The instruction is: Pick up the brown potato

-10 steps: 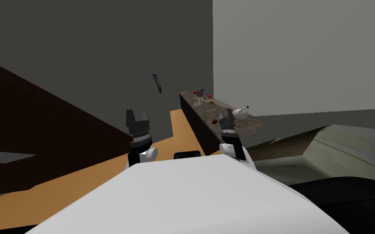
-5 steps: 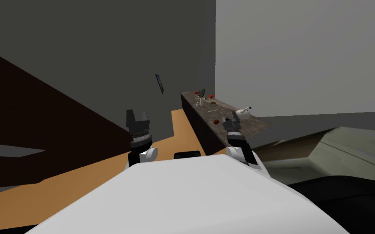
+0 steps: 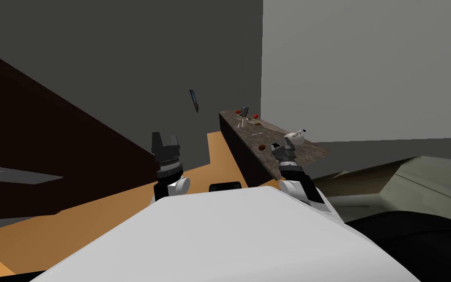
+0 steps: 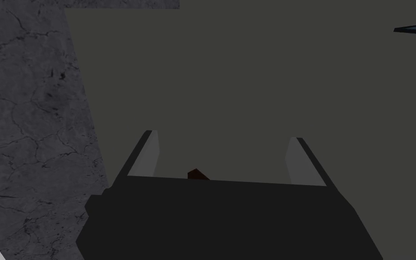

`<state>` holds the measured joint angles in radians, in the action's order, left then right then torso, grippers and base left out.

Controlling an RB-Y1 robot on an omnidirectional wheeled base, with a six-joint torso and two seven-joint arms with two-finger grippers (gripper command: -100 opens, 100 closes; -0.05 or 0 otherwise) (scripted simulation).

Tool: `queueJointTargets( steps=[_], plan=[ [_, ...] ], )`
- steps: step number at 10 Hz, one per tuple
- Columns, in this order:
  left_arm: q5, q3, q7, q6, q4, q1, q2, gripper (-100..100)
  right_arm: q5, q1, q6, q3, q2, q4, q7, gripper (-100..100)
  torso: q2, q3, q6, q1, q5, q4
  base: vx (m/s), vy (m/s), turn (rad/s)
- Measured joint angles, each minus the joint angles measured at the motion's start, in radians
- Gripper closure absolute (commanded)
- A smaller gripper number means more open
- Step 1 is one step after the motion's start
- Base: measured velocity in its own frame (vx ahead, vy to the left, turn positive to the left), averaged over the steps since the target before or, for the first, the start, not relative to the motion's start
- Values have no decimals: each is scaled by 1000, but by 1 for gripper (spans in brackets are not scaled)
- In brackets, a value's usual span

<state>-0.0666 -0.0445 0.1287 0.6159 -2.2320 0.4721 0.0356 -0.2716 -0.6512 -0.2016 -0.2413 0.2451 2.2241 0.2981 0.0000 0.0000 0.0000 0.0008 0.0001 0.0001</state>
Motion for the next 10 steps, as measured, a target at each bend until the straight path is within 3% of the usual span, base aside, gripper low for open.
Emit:
queueJointTargets(
  steps=[10],
  plan=[
    [0, 0, 0, 0, 0, 0, 0, 0, -301, -171, 142, -128, 173, -4, 251, -100, -2, -1, 0, 0, 0, 0, 17, 12, 36]
  ],
)
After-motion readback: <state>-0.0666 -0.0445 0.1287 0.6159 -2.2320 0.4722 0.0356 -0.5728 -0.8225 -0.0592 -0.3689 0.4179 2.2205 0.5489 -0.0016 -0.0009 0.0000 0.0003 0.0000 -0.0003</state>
